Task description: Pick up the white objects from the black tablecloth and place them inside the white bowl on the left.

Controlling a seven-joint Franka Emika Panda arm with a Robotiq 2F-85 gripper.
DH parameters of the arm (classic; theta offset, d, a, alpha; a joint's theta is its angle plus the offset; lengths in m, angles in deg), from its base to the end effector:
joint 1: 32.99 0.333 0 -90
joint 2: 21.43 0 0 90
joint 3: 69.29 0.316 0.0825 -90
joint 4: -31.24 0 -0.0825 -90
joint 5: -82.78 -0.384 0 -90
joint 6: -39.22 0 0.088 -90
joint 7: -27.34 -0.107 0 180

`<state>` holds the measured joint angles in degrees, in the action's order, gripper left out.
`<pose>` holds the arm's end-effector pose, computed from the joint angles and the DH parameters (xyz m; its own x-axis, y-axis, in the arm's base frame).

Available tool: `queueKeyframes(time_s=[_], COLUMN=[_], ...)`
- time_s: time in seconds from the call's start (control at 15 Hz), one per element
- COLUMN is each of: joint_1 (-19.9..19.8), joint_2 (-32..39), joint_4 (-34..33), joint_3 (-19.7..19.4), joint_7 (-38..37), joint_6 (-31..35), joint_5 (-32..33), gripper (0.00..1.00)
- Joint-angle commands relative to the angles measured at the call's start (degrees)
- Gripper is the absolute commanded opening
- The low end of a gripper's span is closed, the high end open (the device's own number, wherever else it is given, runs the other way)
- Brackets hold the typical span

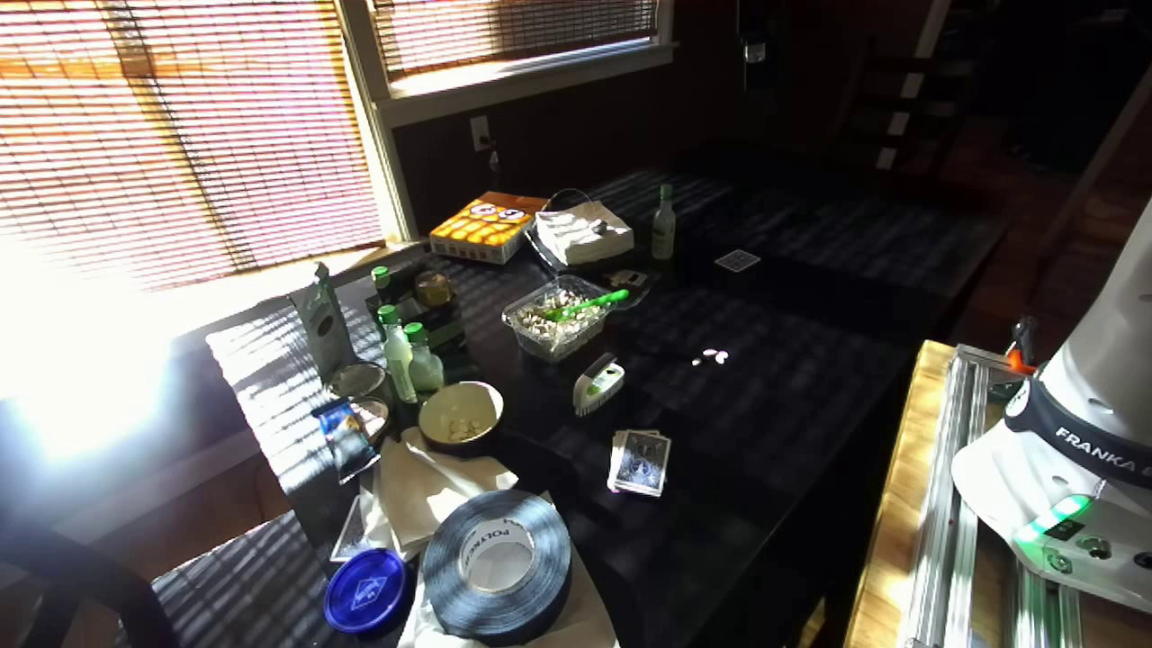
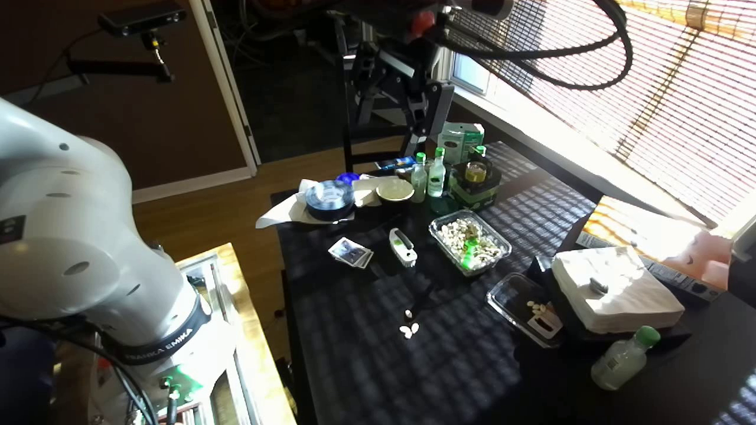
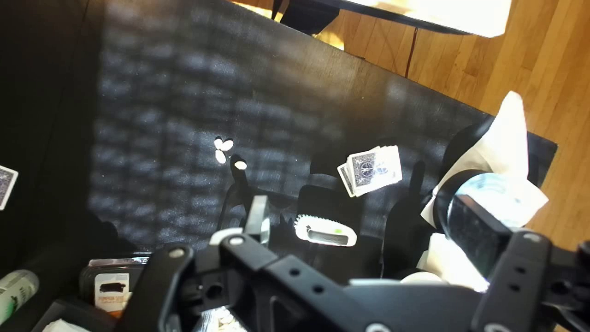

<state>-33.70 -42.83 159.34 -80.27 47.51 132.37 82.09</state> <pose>0.4050 -0.0888 0.4985 0.9639 0.1789 -0.1972 0.1487 -0.9761 -0.1587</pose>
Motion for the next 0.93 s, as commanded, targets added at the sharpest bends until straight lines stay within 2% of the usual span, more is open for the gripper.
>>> queueKeyframes(time_s=[0.0,0.27,0.6,0.67,0.73,0.8,0.87], joint_1=[-0.53,-0.96,-3.73,-4.2,-4.15,-3.36,-3.57], joint_2=[0.03,0.37,5.09,6.78,9.33,5.83,7.26], joint_4=[1.67,9.8,20.47,21.5,20.92,20.76,21.37], joint_3=[0.93,3.38,6.5,6.77,6.63,6.03,6.12], joint_7=[0.02,-4.34,-18.0,-20.34,-20.99,-17.46,-18.47], joint_6=[4.22,16.15,35.4,37.77,36.24,34.8,35.28], joint_5=[-1.94,1.49,8.47,9.29,8.6,6.87,6.94], gripper=[1.0,1.0,1.0,1.0,1.0,1.0,1.0])
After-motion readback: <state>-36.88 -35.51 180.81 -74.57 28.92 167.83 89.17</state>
